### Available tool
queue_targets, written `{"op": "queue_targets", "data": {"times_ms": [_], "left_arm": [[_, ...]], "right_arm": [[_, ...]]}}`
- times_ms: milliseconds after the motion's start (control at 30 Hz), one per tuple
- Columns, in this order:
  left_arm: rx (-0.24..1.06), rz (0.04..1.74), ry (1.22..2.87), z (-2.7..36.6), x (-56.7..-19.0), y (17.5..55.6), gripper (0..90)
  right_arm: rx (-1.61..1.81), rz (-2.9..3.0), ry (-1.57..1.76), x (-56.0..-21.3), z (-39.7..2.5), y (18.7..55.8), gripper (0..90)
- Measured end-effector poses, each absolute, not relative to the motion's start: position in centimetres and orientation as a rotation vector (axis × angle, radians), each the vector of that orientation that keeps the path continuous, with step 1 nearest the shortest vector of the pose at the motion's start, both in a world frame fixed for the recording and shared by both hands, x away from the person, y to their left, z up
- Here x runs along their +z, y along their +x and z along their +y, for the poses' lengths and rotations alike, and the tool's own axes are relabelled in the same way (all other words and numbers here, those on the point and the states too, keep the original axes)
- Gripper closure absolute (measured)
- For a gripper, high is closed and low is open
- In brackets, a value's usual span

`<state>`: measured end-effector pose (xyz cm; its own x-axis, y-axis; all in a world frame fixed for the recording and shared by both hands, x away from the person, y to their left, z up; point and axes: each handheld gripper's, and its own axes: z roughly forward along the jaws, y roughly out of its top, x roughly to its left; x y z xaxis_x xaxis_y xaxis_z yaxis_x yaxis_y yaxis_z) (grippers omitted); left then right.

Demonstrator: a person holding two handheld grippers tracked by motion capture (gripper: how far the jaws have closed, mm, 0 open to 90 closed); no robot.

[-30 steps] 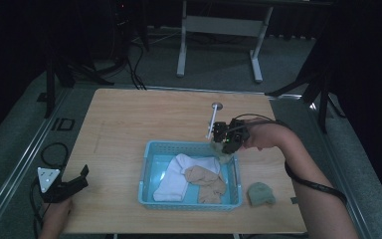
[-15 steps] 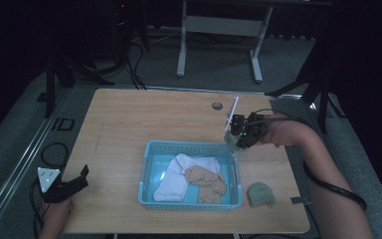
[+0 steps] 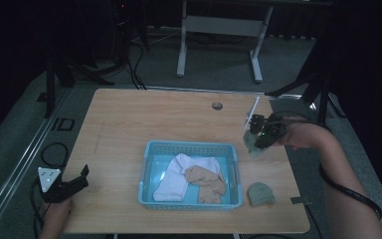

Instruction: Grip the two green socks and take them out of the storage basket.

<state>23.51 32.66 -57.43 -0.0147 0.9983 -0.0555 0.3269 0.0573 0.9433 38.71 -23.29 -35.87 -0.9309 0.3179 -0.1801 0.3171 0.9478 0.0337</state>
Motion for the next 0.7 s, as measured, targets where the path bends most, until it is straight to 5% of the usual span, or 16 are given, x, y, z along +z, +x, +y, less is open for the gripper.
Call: {"op": "queue_targets", "data": {"times_ms": [700], "left_arm": [[0.995, 1.478, 1.402, 32.7, -57.4, 23.5, 0.7]], "right_arm": [[0.025, 2.991, 0.589, -43.3, -24.6, 40.4, 83.2]]}}
